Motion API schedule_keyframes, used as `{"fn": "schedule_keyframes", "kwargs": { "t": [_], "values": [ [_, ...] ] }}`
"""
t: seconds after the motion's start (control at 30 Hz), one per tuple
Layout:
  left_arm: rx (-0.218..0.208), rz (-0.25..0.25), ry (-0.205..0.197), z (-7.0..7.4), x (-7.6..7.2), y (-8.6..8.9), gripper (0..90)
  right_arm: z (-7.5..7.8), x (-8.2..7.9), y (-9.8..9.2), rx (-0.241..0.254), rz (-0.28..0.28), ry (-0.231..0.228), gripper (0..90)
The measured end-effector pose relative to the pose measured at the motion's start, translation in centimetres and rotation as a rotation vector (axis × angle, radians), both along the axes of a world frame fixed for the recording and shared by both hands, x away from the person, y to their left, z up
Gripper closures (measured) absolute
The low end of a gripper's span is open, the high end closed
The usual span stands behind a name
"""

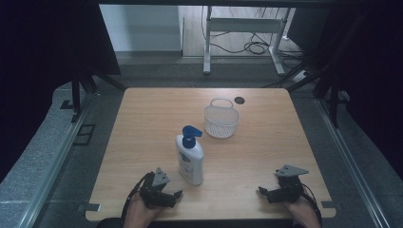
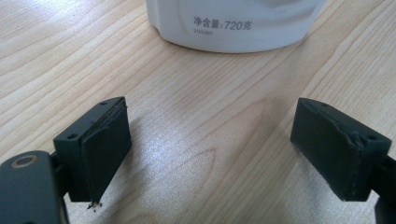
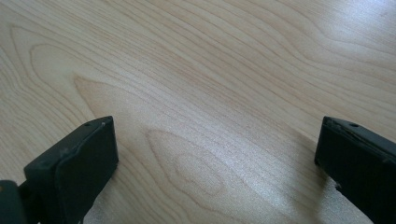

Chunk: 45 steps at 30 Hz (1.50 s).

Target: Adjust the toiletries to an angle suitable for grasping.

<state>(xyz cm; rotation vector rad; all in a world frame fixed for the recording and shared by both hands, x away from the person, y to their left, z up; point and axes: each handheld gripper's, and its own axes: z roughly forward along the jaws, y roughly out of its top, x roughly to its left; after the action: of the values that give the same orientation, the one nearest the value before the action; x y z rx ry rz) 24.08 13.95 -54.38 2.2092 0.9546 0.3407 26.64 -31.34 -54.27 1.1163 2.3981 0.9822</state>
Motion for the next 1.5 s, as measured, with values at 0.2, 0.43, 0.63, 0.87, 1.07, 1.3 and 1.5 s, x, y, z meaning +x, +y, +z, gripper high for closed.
{"fn": "schedule_keyframes", "kwargs": {
  "t": [0.2,0.43,0.63,0.87,1.07,1.3,1.5],
  "values": [
    [0.0,0.004,-0.001,-0.01,0.12,-0.09,11.6,0.0,0.0,-0.01,0.0,0.0,0.0,0.0],
    [0.001,0.007,-0.001,0.0,0.14,-0.12,11.6,0.0,0.0,-0.01,0.0,0.0,0.0,0.0],
    [0.0,0.007,0.0,0.0,0.15,-0.12,11.6,0.0,-0.03,0.0,0.001,-0.002,0.001,0.0],
    [0.0,0.006,0.0,0.0,0.15,-0.11,11.6,0.0,-0.04,0.01,0.001,-0.003,0.001,0.0],
    [0.012,-0.002,0.014,0.21,0.34,-0.09,13.1,0.01,-0.07,0.01,0.0,-0.003,0.001,0.0],
    [0.032,0.012,0.035,0.58,0.43,-0.3,16.9,0.0,-0.09,0.01,0.002,-0.001,0.001,0.0],
    [0.027,0.007,0.043,0.9,0.6,-0.21,16.9,0.0,-0.12,0.0,0.001,0.0,0.0,0.0]
  ]
}}
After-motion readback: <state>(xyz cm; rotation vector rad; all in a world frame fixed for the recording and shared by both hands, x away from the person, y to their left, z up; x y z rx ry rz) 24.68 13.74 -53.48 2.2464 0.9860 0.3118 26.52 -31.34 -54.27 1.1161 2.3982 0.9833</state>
